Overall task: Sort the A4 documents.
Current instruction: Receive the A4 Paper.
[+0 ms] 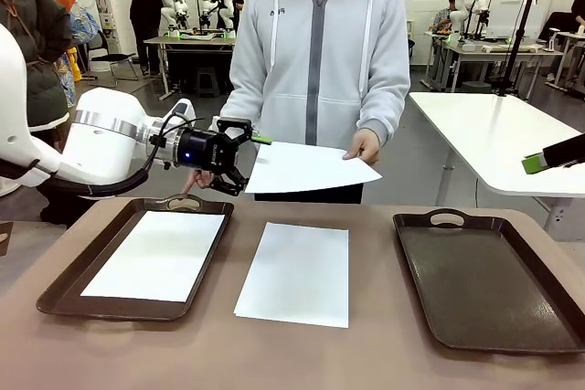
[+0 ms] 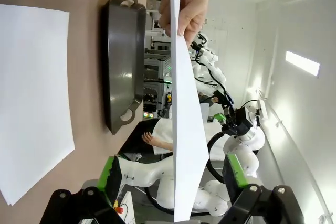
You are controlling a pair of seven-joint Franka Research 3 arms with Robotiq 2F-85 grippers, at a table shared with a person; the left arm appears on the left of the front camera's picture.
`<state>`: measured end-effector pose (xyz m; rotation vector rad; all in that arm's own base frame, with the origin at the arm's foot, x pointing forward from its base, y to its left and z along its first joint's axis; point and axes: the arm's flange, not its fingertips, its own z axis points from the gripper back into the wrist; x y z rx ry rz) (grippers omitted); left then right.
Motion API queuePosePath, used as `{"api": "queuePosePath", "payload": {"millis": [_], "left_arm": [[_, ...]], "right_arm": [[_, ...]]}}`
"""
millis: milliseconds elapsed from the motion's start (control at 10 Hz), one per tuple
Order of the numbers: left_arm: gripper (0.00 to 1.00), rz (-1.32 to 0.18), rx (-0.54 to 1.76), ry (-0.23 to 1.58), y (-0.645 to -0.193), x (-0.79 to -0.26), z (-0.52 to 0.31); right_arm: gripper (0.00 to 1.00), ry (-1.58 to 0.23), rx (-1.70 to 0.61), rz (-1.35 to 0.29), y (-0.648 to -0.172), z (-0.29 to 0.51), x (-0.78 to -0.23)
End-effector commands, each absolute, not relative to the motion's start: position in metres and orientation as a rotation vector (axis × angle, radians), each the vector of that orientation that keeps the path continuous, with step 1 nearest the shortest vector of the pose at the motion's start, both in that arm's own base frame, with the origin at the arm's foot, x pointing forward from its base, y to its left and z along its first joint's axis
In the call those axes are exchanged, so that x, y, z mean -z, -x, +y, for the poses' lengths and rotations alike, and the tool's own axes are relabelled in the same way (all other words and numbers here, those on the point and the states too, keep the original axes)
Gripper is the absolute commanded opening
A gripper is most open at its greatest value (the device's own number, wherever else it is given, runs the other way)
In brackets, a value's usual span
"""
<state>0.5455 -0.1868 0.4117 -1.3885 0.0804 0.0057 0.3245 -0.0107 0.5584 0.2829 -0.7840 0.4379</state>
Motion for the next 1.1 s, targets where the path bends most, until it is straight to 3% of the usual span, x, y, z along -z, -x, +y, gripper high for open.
{"api": "queuePosePath", "payload": {"millis": [0,400,500,600,700,800,900,1000], "left_arm": [[1.00,0.081,-0.032,1.439,-0.558,-0.415,-0.195],[0.97,0.060,0.008,1.483,-0.557,-0.403,-0.191],[0.80,0.069,0.002,1.497,-0.557,-0.399,-0.189],[0.77,0.073,0.000,1.498,-0.556,-0.397,-0.188],[0.60,0.070,0.002,1.499,-0.556,-0.398,-0.186],[0.57,0.069,0.006,1.501,-0.556,-0.398,-0.187],[0.40,0.071,0.012,1.498,-0.556,-0.398,-0.186],[0.37,0.073,0.016,1.495,-0.556,-0.398,-0.185]], "right_arm": [[1.00,-0.301,-0.443,-0.784,-0.325,-0.010,-0.557],[1.00,-0.301,-0.443,-0.784,-0.325,-0.010,-0.557],[1.00,-0.301,-0.443,-0.784,-0.325,-0.010,-0.557],[1.00,-0.301,-0.443,-0.784,-0.325,-0.010,-0.557],[1.00,-0.301,-0.443,-0.784,-0.325,-0.010,-0.557],[1.00,-0.301,-0.443,-0.784,-0.325,-0.010,-0.557],[1.00,-0.301,-0.443,-0.784,-0.325,-0.010,-0.557],[1.00,-0.301,-0.443,-0.784,-0.325,-0.010,-0.557]]}}
